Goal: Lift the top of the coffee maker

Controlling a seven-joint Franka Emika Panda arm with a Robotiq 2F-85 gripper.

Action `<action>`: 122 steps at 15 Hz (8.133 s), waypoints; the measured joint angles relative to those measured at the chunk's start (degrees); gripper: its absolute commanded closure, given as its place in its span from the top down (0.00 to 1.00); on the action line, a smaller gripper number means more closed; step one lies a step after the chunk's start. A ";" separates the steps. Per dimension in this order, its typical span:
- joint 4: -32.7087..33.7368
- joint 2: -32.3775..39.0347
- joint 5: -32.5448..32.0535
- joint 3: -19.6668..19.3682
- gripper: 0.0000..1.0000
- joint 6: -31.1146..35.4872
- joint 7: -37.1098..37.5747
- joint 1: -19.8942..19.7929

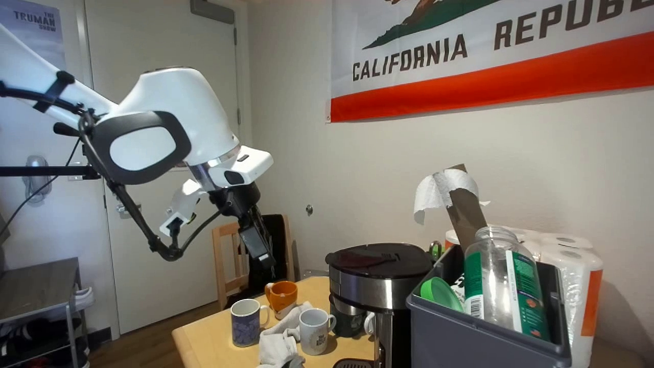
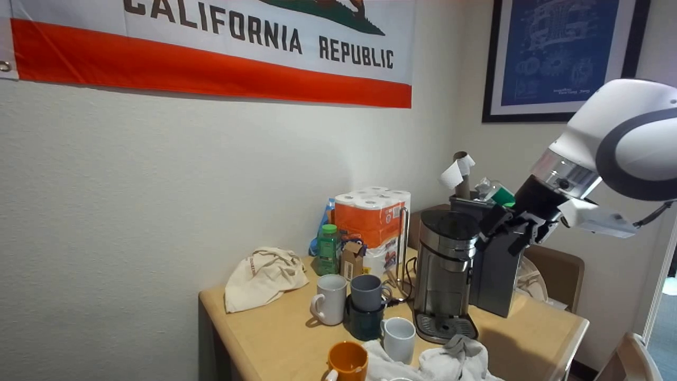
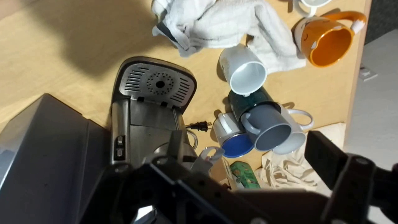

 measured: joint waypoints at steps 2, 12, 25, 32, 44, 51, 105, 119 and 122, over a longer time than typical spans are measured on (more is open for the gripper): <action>-0.07 1.63 1.56 -0.19 1.00 3.98 1.54 -0.13; -3.13 6.11 7.90 -0.04 1.00 18.09 13.70 -3.37; -1.97 12.06 20.52 0.30 1.00 34.51 27.13 1.62; -1.93 12.51 20.45 0.20 1.00 34.72 27.28 1.99; 0.66 16.58 21.00 0.87 1.00 44.23 35.49 1.82; 3.49 19.79 23.43 1.07 1.00 44.17 37.91 -1.18; 11.43 20.69 32.03 1.49 1.00 44.12 46.49 4.74; 9.93 18.52 31.68 1.57 1.00 43.93 46.42 5.71; 8.72 18.51 31.11 1.56 1.00 42.10 44.50 5.63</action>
